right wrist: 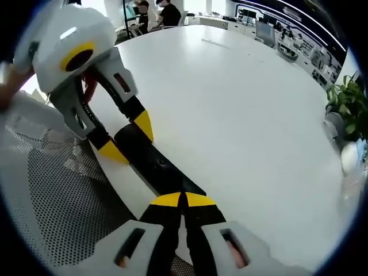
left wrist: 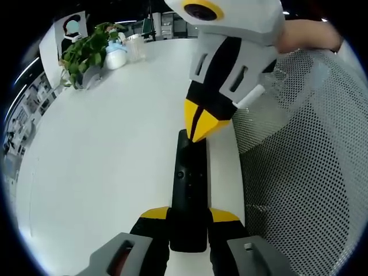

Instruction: Press the specified remote control buttons in sequence, fully releasing each button before pressing the next.

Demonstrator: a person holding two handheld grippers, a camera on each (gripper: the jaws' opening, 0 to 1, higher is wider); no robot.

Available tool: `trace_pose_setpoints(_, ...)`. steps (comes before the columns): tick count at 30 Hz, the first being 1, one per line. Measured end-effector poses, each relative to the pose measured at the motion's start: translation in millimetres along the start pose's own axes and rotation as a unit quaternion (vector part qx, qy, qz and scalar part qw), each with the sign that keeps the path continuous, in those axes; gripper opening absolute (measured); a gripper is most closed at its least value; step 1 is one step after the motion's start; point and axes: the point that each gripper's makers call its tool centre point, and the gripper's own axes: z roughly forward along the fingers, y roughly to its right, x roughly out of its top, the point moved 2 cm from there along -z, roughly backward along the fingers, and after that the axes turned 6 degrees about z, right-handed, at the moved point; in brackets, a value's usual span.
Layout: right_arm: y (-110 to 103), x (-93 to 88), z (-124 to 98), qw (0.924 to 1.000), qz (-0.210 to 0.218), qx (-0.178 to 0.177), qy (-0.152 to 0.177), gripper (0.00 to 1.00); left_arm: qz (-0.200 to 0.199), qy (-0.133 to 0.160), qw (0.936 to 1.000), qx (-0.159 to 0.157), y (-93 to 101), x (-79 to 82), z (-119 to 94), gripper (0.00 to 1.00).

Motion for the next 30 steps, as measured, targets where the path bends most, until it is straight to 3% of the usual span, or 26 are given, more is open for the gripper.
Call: trace_pose_setpoints(30, 0.1, 0.3, -0.5, 0.9999, 0.014, -0.001, -0.007, 0.00, 0.004, 0.003, 1.0000, 0.000, 0.1, 0.2, 0.1, 0.25)
